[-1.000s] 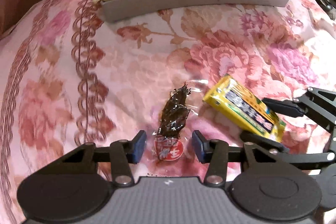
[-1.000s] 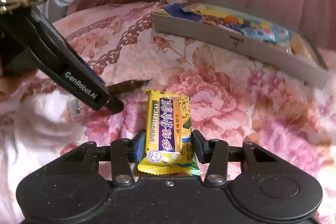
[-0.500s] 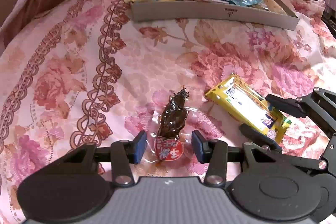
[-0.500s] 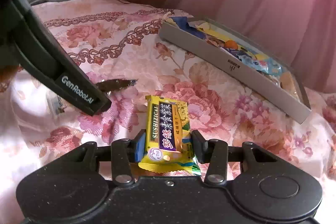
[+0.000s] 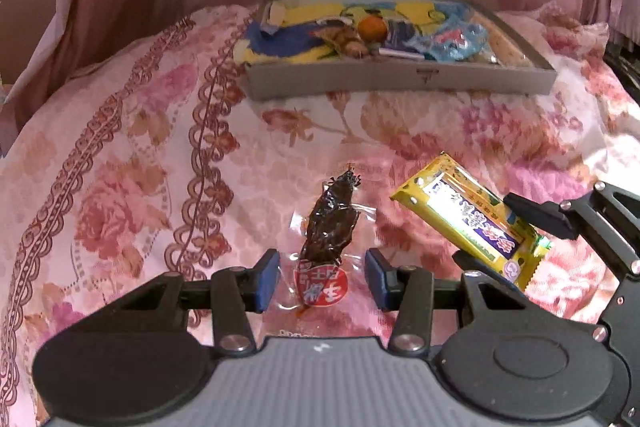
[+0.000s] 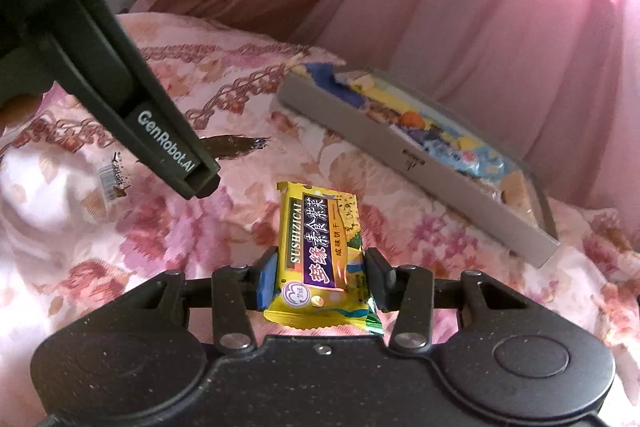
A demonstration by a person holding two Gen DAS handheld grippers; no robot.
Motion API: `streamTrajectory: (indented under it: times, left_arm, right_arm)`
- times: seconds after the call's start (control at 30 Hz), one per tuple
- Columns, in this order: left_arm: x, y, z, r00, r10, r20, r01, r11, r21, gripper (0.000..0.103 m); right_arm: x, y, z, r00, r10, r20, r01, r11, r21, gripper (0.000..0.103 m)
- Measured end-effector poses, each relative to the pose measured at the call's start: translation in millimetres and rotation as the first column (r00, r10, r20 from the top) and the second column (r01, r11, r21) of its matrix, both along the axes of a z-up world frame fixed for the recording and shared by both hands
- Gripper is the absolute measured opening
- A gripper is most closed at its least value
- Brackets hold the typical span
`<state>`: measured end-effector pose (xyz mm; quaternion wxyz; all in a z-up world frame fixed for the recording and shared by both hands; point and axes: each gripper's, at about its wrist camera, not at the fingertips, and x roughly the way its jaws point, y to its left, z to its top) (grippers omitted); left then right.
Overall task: Organize snacks
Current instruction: 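Carry the dried-fish snack and yellow candy pack over the grey tray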
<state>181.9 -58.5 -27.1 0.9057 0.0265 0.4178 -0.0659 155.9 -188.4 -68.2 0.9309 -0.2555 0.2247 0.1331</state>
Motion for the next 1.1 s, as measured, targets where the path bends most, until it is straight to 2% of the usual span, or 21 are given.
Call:
streamTrajectory:
  times: [0.27,0.47,0.57,0.87,1.1]
  left_arm:
    - [24,11,21,0.994,0.046,0.095,-0.041,0.998,-0.055,0.050]
    - [68,21,45,0.980,0.090,0.179,-0.074,0.993,-0.096,0.050]
    - [93,24,55,0.972,0.112,0.205,-0.088,0.989,-0.121,0.050]
    - [156,26,50,0.964,0.146,0.220,-0.118,0.984,-0.137,0.050]
    - [189,26,40,0.968,0.159,0.195,-0.132,0.981,-0.144,0.050]
  right_arm:
    - [11,-6,12,0.994,-0.032,0.103,0.028,0.999,0.039,0.047]
    - [40,-17,40,0.979,-0.101,0.179,0.075,0.986,0.146,0.047]
    - [59,-21,52,0.971,-0.126,0.205,0.092,0.981,0.168,0.047]
    - [125,-18,65,0.967,-0.174,0.188,0.135,0.970,0.202,0.047]
    - [173,-6,65,0.975,-0.188,0.123,0.162,0.967,0.195,0.047]
